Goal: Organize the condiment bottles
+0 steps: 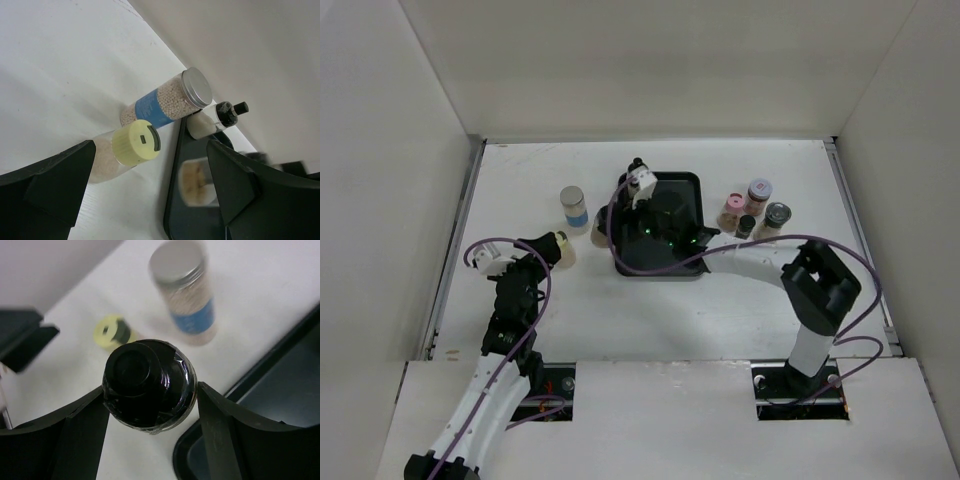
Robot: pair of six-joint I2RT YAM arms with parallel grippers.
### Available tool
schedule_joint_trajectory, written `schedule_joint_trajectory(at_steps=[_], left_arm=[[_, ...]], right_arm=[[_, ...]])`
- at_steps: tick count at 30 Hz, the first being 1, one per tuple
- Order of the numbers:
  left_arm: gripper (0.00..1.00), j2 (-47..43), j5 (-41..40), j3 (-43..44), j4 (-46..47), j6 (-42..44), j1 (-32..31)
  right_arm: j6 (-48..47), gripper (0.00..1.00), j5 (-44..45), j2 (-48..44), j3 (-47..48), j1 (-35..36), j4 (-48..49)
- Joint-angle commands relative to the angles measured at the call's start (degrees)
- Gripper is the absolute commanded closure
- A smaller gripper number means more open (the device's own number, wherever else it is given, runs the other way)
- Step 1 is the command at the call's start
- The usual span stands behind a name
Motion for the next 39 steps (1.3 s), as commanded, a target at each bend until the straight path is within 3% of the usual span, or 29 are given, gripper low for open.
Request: schedule_joint_trajectory(at_steps=[1, 7, 12, 17, 23, 32, 39], left_arm=[[0.05, -0.08, 1.34, -0.23, 3.38, 0.26, -0.42], [0.04, 0.97, 3.80, -0.23, 6.80, 1.40, -2.61], [0.04, 4.93, 5.65, -0.05, 14.44, 5.08, -8.94], [0.04, 9.85, 5.74, -0.05, 19.38, 6.76, -13.68], [0.04, 13.46, 6.00, 0.04, 21.93, 7.38, -14.92], [0.03, 13.90, 5.48, -0.23, 22.02, 7.38, -14.66], [0.03, 13.29, 5.74, -0.31, 21.93, 7.46, -14.58]], right_arm=[[6.06, 0.52, -0.32, -5.65, -2.41, -5.80, 10.69], [6.42, 0.52, 5.12, -6.71, -4.97, -14.94, 9.38], [3.18, 0.52, 11.18, -1.81, -0.33, -21.27, 5.78], [-1.30, 0.51, 16.72, 4.44, 7.14, -22.77, 3.23], [-6.32, 0.50, 22.52, 10.24, 13.66, -22.51, -0.81], [-6.86, 0.28, 23.15, 12.36, 12.61, -22.07, -2.75], [-5.09, 0.13, 20.08, 4.73, 9.98, -21.98, -3.10]])
